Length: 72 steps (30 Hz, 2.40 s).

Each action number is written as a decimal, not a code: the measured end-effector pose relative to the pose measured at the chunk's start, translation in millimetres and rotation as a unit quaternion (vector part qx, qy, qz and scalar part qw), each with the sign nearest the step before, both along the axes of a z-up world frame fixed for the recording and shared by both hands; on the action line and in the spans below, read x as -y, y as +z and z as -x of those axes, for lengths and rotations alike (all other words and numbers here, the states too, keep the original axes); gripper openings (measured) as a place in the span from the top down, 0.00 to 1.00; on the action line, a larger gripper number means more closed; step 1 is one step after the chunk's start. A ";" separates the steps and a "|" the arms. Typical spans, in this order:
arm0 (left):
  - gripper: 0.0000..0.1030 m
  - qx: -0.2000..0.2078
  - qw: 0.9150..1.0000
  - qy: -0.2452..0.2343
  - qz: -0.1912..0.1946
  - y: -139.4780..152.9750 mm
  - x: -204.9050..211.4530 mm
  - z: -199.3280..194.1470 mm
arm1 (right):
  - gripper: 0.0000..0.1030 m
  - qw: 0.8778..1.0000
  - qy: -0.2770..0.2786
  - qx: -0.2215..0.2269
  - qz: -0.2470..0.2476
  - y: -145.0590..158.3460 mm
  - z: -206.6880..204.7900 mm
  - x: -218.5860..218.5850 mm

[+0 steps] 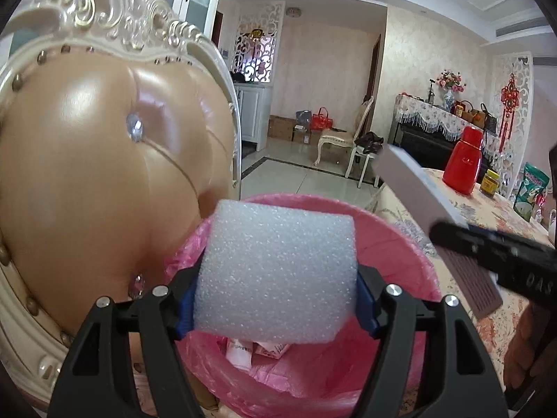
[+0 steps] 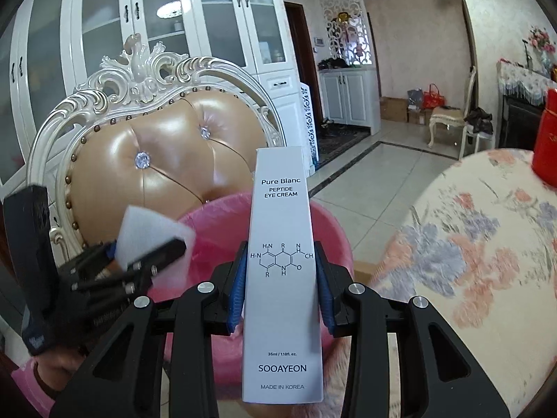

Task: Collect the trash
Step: 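Carry the box and foam block to the pink bin and release both, then move both tools back over the table, then grasp a crumpled white tissue with the right tool while the left tool closes on a foam block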

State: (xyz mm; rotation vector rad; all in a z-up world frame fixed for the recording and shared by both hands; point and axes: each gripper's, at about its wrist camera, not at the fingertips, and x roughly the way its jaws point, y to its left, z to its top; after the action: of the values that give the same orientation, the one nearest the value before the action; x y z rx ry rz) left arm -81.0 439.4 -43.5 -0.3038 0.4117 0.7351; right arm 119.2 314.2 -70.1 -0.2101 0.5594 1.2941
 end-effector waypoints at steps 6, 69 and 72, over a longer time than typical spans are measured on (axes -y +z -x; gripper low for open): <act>0.13 0.009 1.000 0.022 0.004 -4.2 -1.0 9.4 | 0.27 1.000 -0.005 -0.006 -0.011 3.5 -7.4 -2.2; 0.25 -0.087 0.910 -0.406 -0.010 -17.7 413.8 -288.4 | 0.25 0.873 -0.480 -0.071 0.048 -43.3 -151.9 508.6; 0.25 -0.099 0.907 -0.409 -0.001 -21.3 412.4 -292.0 | 0.25 0.877 -0.473 -0.072 0.054 -44.4 -150.8 504.0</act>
State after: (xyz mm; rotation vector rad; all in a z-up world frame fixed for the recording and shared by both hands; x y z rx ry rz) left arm 211.0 27.0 -64.8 -0.0329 0.6726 -0.0637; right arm 270.0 -189.8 -114.5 0.0793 0.7336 0.3206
